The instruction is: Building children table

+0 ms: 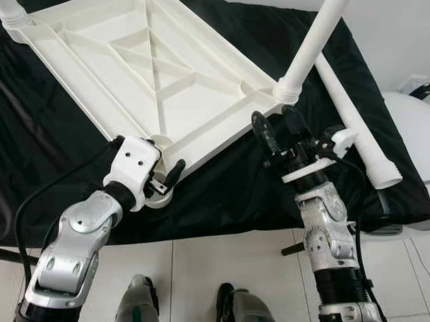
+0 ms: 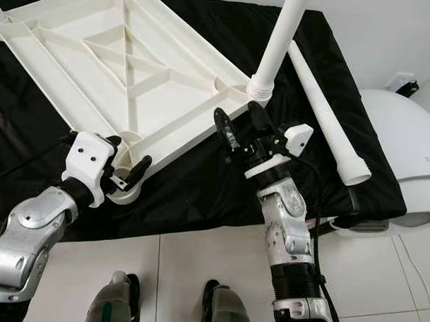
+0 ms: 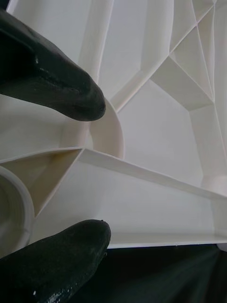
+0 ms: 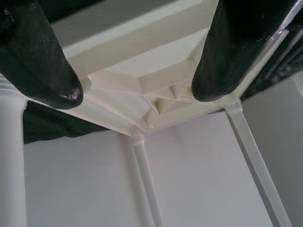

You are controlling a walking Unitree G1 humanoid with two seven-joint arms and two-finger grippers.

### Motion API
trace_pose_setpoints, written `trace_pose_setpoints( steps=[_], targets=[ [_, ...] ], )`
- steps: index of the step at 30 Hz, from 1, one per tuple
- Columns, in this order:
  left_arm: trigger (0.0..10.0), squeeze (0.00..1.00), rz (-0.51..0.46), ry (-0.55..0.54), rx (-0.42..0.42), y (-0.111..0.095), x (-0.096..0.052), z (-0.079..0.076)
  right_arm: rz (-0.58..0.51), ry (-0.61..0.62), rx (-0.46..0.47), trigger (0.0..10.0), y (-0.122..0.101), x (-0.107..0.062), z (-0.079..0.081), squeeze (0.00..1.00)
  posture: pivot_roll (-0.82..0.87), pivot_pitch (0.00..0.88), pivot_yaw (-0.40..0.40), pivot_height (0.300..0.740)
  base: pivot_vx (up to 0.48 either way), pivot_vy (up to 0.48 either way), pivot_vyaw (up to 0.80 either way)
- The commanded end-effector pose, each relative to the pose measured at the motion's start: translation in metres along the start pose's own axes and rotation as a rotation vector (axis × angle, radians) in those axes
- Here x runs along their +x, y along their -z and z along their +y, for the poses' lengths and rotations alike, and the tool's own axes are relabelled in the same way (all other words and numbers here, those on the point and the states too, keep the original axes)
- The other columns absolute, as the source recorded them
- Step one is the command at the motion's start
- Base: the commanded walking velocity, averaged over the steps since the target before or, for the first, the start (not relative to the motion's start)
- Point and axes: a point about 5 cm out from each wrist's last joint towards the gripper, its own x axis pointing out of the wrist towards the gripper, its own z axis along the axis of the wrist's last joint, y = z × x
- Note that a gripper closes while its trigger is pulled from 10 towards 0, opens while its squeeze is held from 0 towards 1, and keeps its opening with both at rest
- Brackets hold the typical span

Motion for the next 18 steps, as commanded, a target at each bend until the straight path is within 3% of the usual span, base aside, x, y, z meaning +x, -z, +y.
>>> trace_pose_setpoints(
  steps=[1, 10, 16, 18],
  targets=[
    [10.0, 0.00, 0.070, 0.142, -0.021, 0.014, -0.001, -0.011, 0.028, 0.012, -0.032, 10.0, -0.001, -0.004, 0.003, 0.00, 0.11, 0.242, -0.025, 0.740, 0.000, 0.000, 0.00],
    [10.0, 0.00, 0.078, 0.242, 0.008, 0.014, 0.005, -0.017, 0.078, 0.218, -0.186, 10.0, -0.001, -0.010, 0.000, 0.00, 0.10, 0.240, -0.024, 0.740, 0.000, 0.000, 0.00],
    [10.0, 0.00, 0.041, 0.239, -0.024, 0.006, 0.007, -0.010, 0.086, 0.248, -0.182, 10.0, -0.002, -0.010, -0.003, 0.00, 0.09, 0.239, -0.023, 0.740, 0.000, 0.000, 0.00],
    [10.0, 0.00, -0.025, 0.210, -0.068, -0.006, 0.010, -0.002, 0.095, 0.259, -0.183, 10.0, -0.003, -0.010, -0.003, 0.00, 0.09, 0.234, -0.021, 0.740, 0.000, 0.000, 0.00]
  ],
)
